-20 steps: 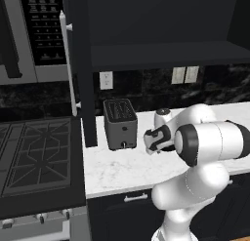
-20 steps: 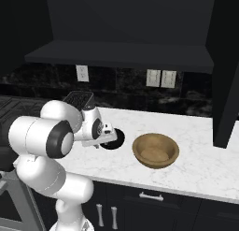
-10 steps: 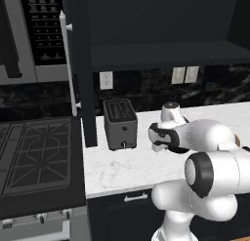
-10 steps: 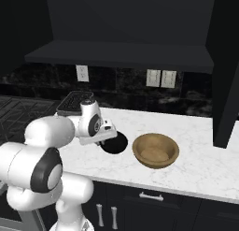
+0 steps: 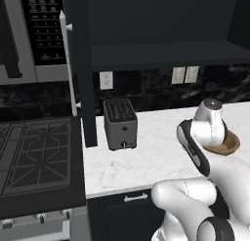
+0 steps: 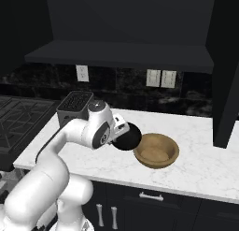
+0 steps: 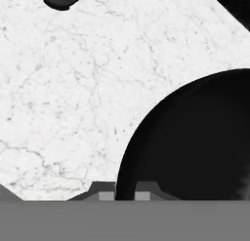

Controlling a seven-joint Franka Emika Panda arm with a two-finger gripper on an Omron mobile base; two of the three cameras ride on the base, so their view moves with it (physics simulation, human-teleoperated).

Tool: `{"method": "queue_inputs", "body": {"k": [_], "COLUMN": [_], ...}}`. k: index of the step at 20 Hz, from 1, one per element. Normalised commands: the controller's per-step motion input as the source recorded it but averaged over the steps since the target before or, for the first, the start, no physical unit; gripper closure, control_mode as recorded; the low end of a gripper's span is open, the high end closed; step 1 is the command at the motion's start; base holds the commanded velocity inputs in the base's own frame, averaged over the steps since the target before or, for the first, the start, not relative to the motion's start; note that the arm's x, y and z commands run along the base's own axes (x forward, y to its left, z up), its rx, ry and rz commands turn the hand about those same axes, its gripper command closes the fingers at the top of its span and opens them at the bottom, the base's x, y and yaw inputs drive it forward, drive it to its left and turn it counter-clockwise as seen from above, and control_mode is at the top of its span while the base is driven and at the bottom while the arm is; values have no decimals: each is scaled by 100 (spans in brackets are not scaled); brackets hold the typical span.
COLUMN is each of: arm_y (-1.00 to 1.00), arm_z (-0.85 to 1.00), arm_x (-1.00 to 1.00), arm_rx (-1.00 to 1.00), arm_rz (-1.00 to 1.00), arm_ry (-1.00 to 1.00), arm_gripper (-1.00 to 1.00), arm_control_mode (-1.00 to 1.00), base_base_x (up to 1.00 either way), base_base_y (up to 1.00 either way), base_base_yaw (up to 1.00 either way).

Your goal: Pick up the bowls on the counter and stack them on top of one another in the open cabinet. Place the smaller bowl on top of the larger bowl.

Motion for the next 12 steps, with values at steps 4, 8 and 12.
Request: {"method": "queue_inputs", "body": {"k": [4,8,12], "arm_y": [-100,-77,-63], "arm_z": [26,0,0], "arm_x": [16,73,56], "arm_rx": [-1,0,0], "arm_rz": [18,8,2], "arm_ry": [-4,4,8], "arm_gripper": [100,100,100], "arm_control_mode": [-100,-100,-100], "base_base_x": [0,0,0], "base_base_y": [0,0,0], "base_base_yaw": [0,0,0]}}
